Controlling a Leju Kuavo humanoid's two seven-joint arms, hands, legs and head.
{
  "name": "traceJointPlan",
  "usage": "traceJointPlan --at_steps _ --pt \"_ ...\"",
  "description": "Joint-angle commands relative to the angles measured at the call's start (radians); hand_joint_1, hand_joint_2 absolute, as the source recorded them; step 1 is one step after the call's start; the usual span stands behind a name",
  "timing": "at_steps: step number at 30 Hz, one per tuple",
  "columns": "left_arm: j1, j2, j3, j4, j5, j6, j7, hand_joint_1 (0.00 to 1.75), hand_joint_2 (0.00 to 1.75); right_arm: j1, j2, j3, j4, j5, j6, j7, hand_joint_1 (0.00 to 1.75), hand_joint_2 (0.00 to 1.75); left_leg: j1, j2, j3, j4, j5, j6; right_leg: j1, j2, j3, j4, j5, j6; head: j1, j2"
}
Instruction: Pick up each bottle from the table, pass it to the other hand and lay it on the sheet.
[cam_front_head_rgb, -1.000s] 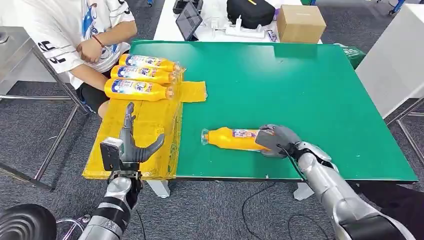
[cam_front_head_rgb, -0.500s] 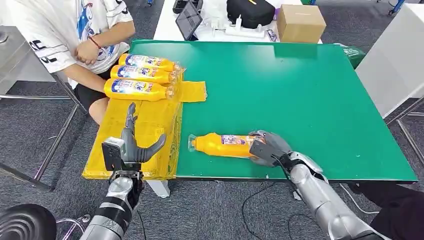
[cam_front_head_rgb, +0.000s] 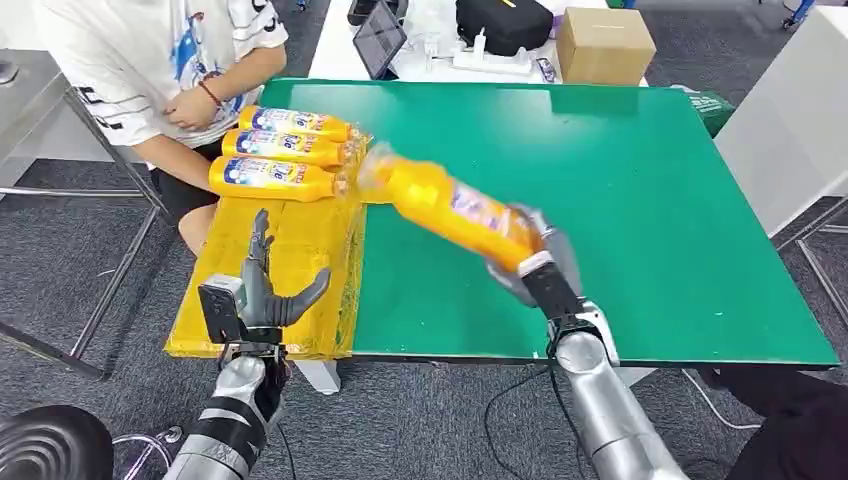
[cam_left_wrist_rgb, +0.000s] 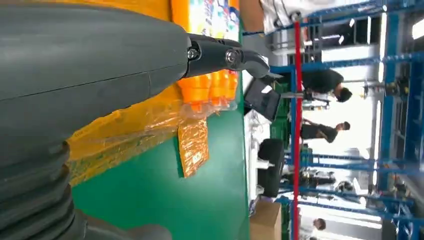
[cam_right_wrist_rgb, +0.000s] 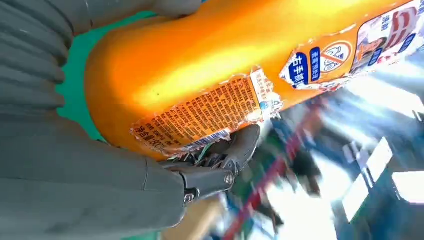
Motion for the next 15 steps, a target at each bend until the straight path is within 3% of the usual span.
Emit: traceJointPlan --at_steps 1,10,15 --pt "-0.012 -0.007 0.013 -0.076 0.051 0.069 -0.006 0.00 1.75 0.089 0.112 -0.170 -0.192 -0.046 -0.090 -0.036 1.75 1.75 0.000 0.001 0.002 0.001 -0.002 0.002 0.001 0.000 0.003 0.000 -0.001 -0.002 0.000 0.000" --pt "0.010 -0.008 -0.002 -0.104 0.085 0.049 0.016 0.00 1.75 0.080 0.114 -0.163 -0.188 -0.018 -0.132 -0.039 1.75 1.75 0.000 0.004 0.003 0.000 -0.002 0.001 0.001 0.001 0.003 -0.001 -0.001 -0.003 0.000 0.000" --pt "0.032 -0.005 -0.041 -0.128 0.298 -0.238 0.149 0.00 1.75 0.104 0.107 -0.138 -0.135 -0.025 -0.075 -0.053 1.75 1.75 0.000 0.004 0.006 -0.001 -0.003 0.002 0.001 0.001 0.006 -0.002 -0.001 -0.003 0.000 0.000"
